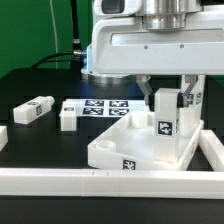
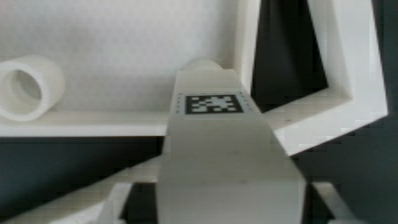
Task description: Assemble desk
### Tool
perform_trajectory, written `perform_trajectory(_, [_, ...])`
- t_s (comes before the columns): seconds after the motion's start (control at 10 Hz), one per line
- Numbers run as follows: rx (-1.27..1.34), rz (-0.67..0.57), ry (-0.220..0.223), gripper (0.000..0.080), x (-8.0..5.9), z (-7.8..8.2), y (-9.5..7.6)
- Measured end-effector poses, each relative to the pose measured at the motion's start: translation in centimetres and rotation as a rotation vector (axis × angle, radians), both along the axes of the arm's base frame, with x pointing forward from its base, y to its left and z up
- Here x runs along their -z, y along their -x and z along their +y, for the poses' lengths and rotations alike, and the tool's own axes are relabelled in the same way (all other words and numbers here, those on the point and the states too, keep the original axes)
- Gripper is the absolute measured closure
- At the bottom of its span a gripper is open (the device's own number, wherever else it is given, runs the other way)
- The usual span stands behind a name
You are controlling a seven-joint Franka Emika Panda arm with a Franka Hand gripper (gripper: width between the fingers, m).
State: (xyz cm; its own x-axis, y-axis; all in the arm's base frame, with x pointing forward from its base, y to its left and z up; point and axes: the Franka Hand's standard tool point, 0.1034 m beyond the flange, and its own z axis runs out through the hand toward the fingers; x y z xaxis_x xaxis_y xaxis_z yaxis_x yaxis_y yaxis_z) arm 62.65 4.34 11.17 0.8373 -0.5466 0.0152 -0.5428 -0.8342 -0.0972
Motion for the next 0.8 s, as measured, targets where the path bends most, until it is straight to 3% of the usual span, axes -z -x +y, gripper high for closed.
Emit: perform_trajectory(0.8, [0.765, 0.070, -0.076, 0.0509, 0.1, 2.7, 0.3])
